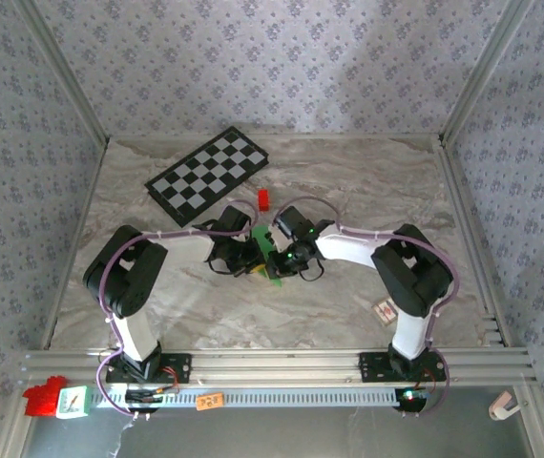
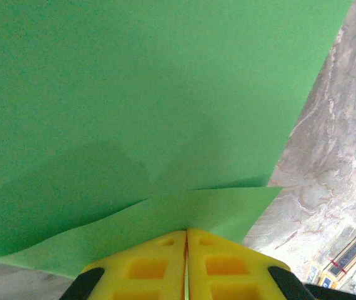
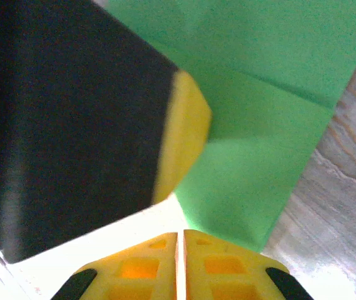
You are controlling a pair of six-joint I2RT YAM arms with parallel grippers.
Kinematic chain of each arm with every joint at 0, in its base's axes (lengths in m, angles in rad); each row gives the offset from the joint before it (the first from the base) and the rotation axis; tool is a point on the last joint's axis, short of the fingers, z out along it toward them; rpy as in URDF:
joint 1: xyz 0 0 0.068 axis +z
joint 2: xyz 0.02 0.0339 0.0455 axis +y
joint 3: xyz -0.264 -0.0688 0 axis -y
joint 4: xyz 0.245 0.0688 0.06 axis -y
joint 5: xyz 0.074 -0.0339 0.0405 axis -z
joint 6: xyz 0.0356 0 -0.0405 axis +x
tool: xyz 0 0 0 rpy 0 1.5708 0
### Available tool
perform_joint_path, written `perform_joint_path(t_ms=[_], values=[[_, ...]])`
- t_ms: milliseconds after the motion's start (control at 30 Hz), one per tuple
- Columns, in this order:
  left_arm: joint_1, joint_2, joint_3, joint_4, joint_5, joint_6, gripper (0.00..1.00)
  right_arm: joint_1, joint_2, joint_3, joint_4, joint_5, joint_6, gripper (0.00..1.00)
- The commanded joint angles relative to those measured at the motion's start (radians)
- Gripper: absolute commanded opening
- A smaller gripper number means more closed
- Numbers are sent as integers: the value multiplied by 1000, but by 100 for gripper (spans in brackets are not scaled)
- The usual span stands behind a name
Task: Fold a paper plane with a square sheet of paper (pick it up from the middle)
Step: Third fold the triangle at the center of the table.
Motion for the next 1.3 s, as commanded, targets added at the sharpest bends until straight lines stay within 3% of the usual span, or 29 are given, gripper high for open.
perform_joint_path(t_ms=[0,267,633,900,1033,1267], values=[[5,16,-50,32,4,-11,10,4,37,-23,2,0,15,12],[63,-13,-140,161,38,46,12,3,77,-65,-54,83,9,10],[185,-33,-122,52,-20,261,16,0,101,-73,-112,143,26,10],[261,-58,-57,-33,-32,311,19,-3,74,-69,-90,125,20,10],[266,-124,-40,-60,-32,290,23,-6,17,-34,-45,97,17,12],[263,-279,-163,61,-13,80,31,-2,-110,3,105,88,82,25]])
